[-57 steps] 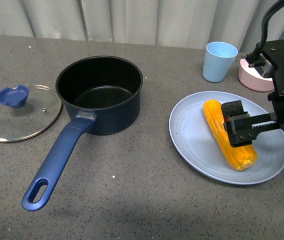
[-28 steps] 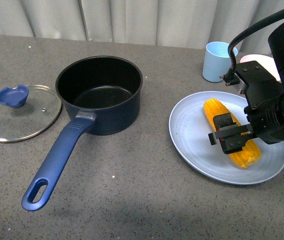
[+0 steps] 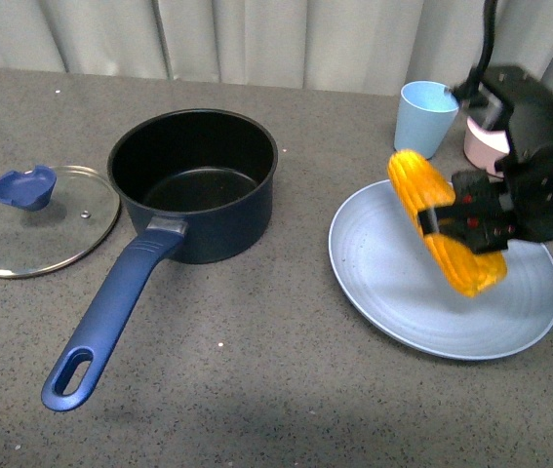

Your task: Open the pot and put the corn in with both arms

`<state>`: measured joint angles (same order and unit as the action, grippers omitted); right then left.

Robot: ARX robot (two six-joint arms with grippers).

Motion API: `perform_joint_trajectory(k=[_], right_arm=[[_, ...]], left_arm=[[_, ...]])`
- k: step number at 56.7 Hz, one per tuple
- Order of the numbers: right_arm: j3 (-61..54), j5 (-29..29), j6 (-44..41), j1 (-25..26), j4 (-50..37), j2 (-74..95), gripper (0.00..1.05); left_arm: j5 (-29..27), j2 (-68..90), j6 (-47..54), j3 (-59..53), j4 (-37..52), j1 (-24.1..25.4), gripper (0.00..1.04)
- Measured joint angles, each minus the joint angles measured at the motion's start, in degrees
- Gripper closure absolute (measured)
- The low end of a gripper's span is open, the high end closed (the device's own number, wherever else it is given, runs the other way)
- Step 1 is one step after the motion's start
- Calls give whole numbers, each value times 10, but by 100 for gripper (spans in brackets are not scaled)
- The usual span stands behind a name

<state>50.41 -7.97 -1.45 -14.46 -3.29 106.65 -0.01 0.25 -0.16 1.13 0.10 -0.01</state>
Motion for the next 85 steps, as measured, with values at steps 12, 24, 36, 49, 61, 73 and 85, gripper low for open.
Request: perform_joint_trajectory(k=[12, 24, 36, 49, 61, 73, 85], right_arm=[[86, -58, 41, -29, 32, -32, 93], [188, -78, 84, -96, 69, 16, 94], [285, -83, 109, -146, 100, 98, 94], [356, -76, 123, -160, 120, 168, 94], [405, -66, 131, -172, 133, 207, 85], [448, -43, 132, -184, 156, 226, 47], [438, -32, 140, -188, 134, 223, 10]], left_arm=[[0, 0, 0, 0, 0, 0, 7], [0, 0, 0, 0, 0, 0, 7], [0, 0, 0, 0, 0, 0, 7], [0, 0, 0, 0, 0, 0, 7], [0, 0, 0, 0, 0, 0, 7], [0, 0, 0, 0, 0, 0, 7], [0, 0, 0, 0, 0, 0, 7]])
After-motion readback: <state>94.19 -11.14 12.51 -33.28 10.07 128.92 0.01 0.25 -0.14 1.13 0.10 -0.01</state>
